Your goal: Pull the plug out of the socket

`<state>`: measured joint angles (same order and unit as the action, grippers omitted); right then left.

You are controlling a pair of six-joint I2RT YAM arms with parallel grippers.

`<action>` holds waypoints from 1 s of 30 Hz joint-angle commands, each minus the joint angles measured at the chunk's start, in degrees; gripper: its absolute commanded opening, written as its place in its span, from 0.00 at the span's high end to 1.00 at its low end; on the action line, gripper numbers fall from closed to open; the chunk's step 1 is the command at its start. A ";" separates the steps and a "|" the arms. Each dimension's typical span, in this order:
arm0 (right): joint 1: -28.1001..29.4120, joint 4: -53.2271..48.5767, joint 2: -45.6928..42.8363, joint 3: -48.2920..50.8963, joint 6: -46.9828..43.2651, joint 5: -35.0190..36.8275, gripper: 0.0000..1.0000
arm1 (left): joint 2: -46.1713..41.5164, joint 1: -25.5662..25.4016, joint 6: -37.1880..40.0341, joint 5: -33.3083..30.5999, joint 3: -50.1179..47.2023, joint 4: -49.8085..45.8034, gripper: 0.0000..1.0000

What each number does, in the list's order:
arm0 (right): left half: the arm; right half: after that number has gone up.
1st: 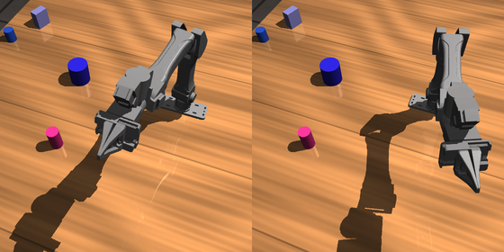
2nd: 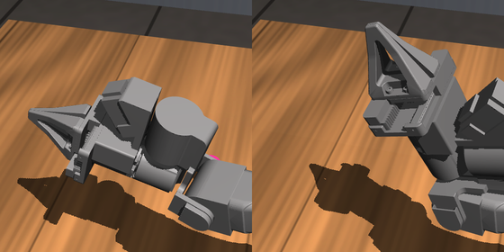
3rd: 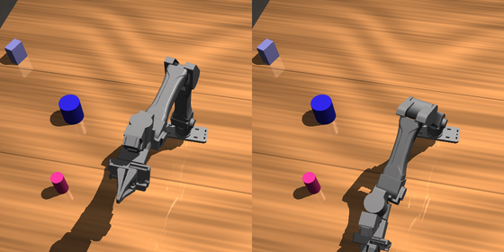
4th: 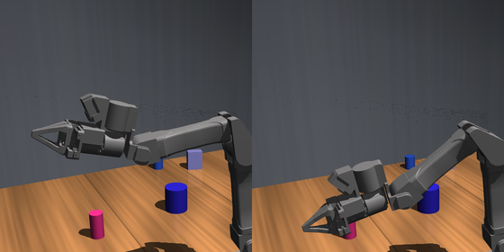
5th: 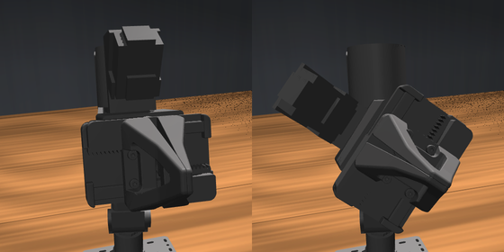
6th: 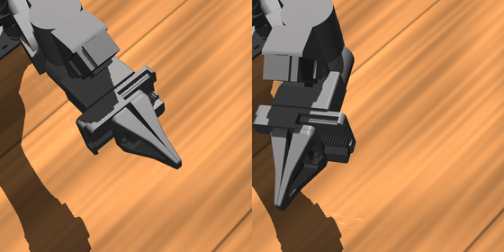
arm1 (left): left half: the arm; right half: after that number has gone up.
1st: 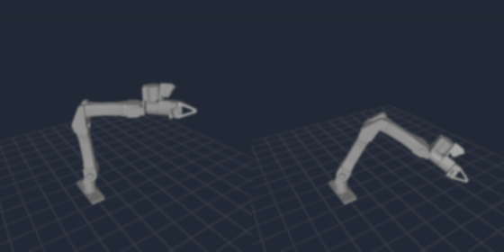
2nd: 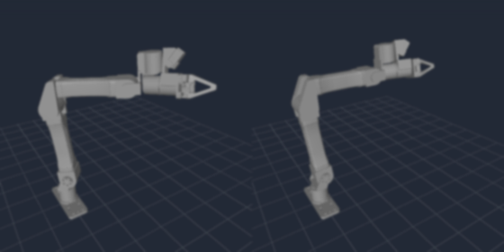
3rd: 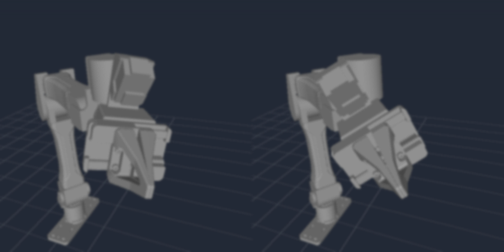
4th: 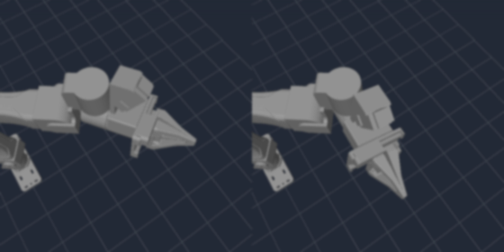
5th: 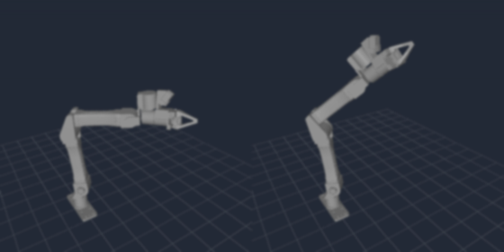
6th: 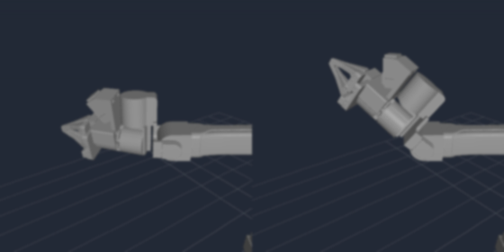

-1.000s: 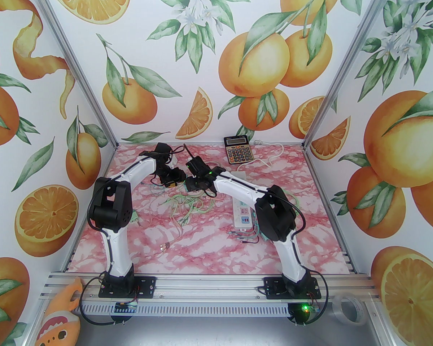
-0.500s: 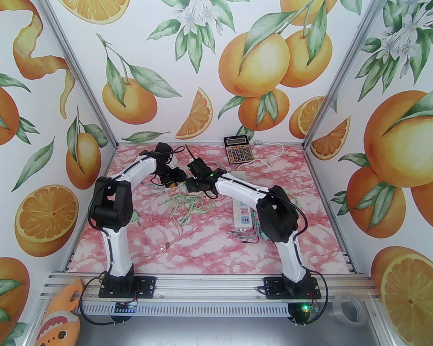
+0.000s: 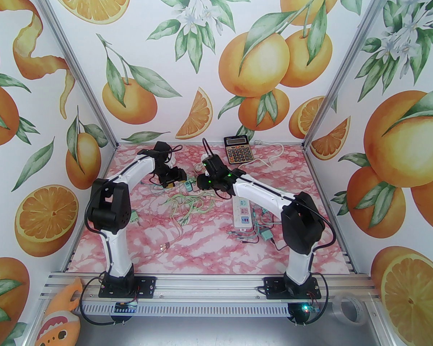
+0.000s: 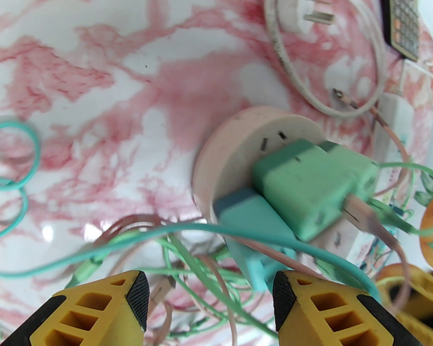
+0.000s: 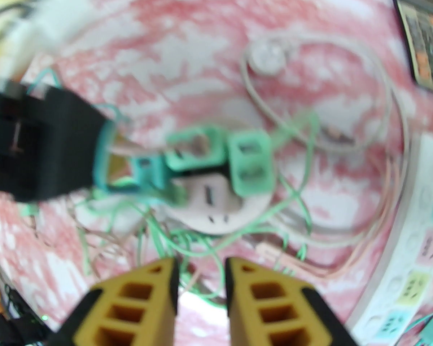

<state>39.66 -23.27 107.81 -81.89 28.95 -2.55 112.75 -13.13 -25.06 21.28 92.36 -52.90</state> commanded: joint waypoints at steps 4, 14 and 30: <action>-0.44 6.61 2.91 3.68 6.92 -3.60 0.74 | -7.29 0.78 3.54 -1.73 -1.52 1.31 0.40; -2.97 6.22 14.33 -4.98 8.10 -3.23 0.77 | -18.30 1.37 10.69 2.69 -15.66 15.61 0.36; -7.39 0.02 19.08 -15.96 1.12 -3.94 0.73 | -22.13 -2.86 20.27 5.76 -33.16 42.03 0.47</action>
<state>32.51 -21.89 127.44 -96.75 31.68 -6.44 86.72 -15.55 -7.14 23.35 58.43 -16.03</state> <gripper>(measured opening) 0.263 0.556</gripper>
